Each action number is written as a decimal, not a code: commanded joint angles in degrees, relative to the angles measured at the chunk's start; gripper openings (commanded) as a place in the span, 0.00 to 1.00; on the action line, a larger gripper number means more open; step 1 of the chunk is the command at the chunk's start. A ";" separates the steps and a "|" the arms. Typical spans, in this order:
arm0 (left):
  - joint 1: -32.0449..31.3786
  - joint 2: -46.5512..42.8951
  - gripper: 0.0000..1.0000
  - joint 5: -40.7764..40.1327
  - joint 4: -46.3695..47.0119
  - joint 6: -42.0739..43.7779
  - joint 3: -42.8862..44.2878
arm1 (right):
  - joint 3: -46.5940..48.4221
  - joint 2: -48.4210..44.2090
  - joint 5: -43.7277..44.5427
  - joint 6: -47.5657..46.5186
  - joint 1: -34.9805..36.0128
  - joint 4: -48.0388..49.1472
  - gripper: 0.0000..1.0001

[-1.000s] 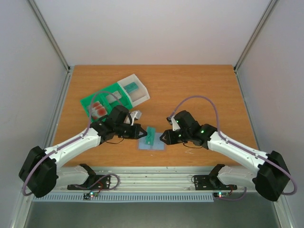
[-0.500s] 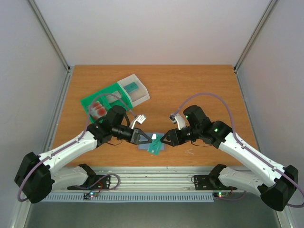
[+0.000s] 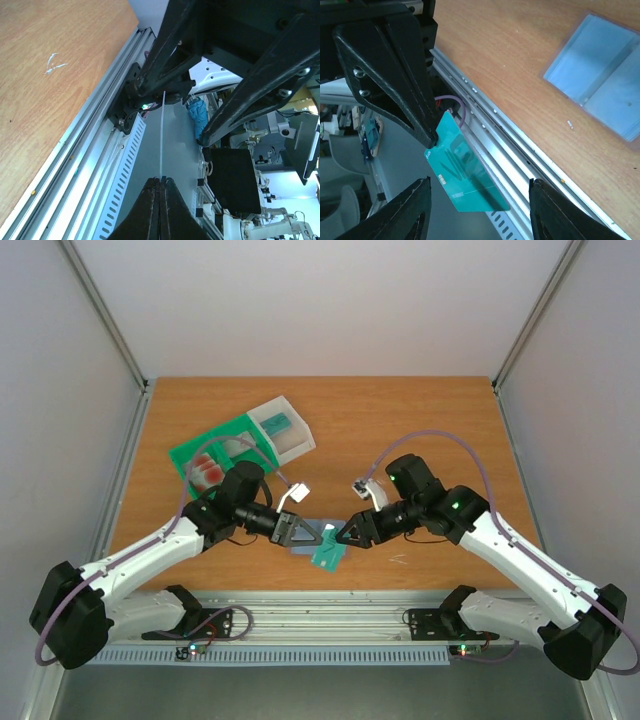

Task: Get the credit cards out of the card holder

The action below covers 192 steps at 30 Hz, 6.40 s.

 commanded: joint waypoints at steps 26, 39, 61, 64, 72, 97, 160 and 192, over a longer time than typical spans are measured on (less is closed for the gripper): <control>0.07 -17.70 0.85 -37.62 1.77 -14.46 0.49 | -0.09 -5.83 8.71 16.49 -1.34 14.51 0.01; 0.05 -19.44 0.82 -32.66 29.07 -30.29 -8.70 | -1.45 -7.26 13.34 36.35 -1.43 33.39 0.01; 0.00 -10.93 0.26 -32.66 53.97 -41.35 -15.61 | -10.58 -4.08 14.82 48.60 -1.37 52.70 0.01; -0.02 -11.45 0.23 -32.82 53.48 -41.38 -16.14 | -10.55 -4.17 14.86 48.11 -1.34 51.94 0.01; 0.10 -13.68 0.00 -33.70 51.81 -40.69 -16.78 | -10.86 -4.25 15.33 47.88 -1.32 51.09 0.01; 3.52 -18.11 0.00 -42.09 13.52 -20.88 -5.84 | -8.55 -10.79 16.69 29.68 -1.34 26.43 0.95; 24.88 50.61 0.00 -53.64 -12.73 -18.95 49.03 | -6.90 -12.11 21.85 21.67 -1.35 12.47 0.98; 25.67 57.52 0.09 -53.90 -15.21 -16.87 56.60 | -6.22 -11.71 24.44 21.11 -1.34 10.99 0.98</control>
